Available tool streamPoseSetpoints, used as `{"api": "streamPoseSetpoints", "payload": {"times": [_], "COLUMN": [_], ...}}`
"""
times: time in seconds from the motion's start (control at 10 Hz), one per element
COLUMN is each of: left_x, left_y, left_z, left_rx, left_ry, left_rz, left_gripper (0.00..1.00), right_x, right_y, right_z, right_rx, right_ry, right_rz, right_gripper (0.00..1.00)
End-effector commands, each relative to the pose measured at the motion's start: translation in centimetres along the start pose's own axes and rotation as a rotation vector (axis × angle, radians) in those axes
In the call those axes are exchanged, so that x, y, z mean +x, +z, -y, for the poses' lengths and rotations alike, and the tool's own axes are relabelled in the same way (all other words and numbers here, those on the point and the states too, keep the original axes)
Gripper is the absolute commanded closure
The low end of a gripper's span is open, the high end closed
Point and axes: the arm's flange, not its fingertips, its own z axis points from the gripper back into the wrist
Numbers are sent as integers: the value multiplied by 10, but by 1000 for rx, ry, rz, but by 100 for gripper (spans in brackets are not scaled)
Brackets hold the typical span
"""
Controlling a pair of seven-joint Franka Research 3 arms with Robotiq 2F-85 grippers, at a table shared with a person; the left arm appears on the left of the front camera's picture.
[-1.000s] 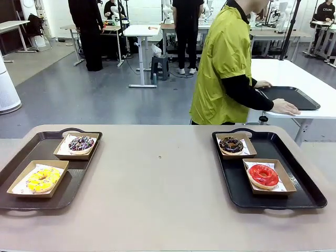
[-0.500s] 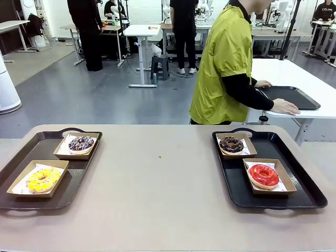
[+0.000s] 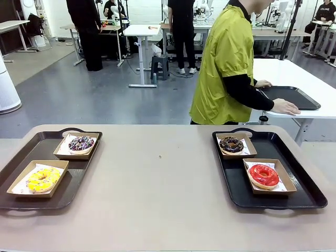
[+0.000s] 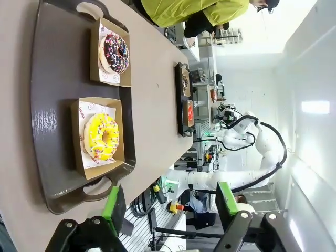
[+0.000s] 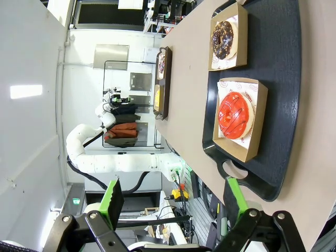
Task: Individually package the donuts and arrange them on the tray.
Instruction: Place the picked Paper togo box on the Handle tray.
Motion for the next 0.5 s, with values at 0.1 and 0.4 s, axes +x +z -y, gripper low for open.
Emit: {"api": "streamPoseSetpoints", "payload": {"times": [0.1, 0.4], "left_x": [-5, -5], "left_y": [-1, -1], "left_z": [2, 2], "left_rx": [8, 8], "left_ry": [-5, -5], "left_rz": [15, 15], "left_gripper": [10, 10], "right_x": [-1, -1], "right_y": [1, 1], "right_z": [-2, -2], "right_rx": [4, 4], "right_ry": [-7, -7], "right_rz": [-2, -2], "right_gripper": [0, 0]}}
